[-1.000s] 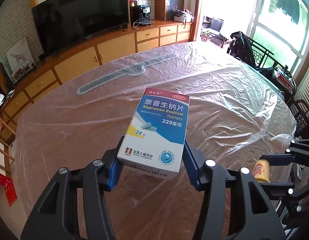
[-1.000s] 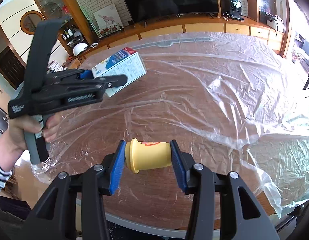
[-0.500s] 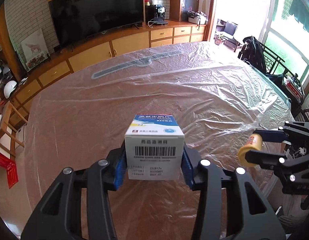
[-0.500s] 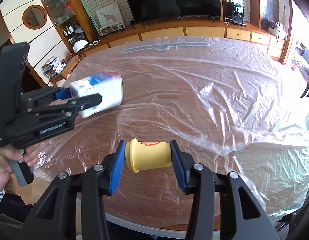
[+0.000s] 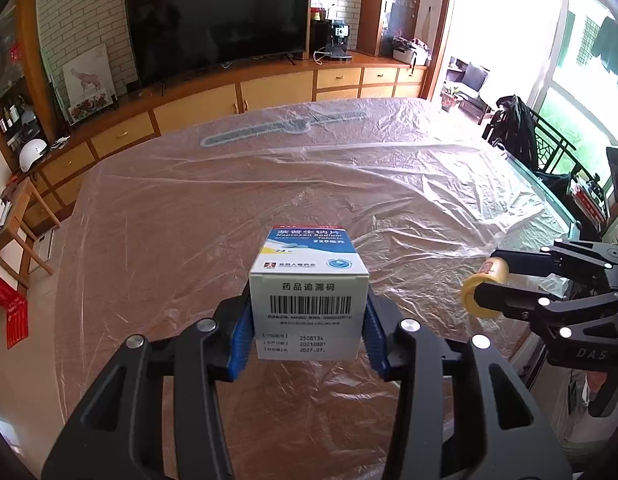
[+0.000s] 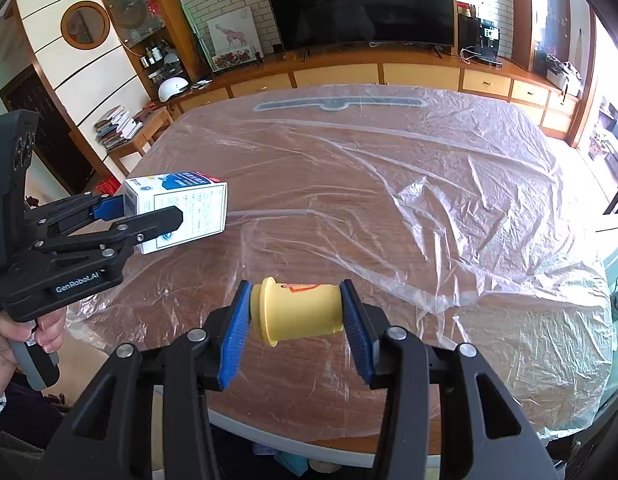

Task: Collect trash

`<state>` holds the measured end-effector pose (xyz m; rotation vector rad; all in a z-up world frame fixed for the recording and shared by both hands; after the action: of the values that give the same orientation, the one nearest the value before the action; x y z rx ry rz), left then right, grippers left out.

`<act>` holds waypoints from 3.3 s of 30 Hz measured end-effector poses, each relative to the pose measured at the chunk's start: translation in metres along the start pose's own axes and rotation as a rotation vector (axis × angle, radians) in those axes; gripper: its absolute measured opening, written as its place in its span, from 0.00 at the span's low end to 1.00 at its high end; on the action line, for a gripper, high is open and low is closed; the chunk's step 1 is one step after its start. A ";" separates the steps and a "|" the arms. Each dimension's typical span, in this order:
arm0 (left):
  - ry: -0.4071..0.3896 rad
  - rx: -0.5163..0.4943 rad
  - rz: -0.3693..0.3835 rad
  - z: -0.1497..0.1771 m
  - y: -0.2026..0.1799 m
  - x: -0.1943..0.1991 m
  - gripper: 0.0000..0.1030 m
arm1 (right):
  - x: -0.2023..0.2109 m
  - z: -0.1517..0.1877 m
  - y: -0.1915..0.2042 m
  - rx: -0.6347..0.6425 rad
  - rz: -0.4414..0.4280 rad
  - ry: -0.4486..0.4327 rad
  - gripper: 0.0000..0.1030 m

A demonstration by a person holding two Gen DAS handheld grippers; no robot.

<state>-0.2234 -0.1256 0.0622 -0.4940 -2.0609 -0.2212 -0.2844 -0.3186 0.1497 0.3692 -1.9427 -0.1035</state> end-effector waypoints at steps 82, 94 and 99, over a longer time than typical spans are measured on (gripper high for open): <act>0.325 -0.152 0.023 0.186 -0.116 -0.025 0.46 | -0.032 0.145 0.002 0.127 0.013 0.246 0.42; 0.284 -0.126 0.097 0.176 -0.103 0.001 0.80 | 0.016 0.135 -0.003 0.136 -0.056 0.203 0.76; 0.132 -0.123 0.191 0.134 -0.088 0.056 0.91 | 0.079 0.083 -0.011 0.165 -0.027 -0.010 0.94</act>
<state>-0.3910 -0.1439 0.0447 -0.7289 -1.8655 -0.2604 -0.3855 -0.3612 0.1845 0.5044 -1.9617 0.0380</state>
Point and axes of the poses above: each gripper's, at about its wrist camera, not at the fingertips, and x roughly against the way its jaws point, y to its left, z to its underside, the point moved 2 cm from there along -x, roughly the way its jaws point, and after that the axes turned 8 degrees about y, right-handed, at the moved point
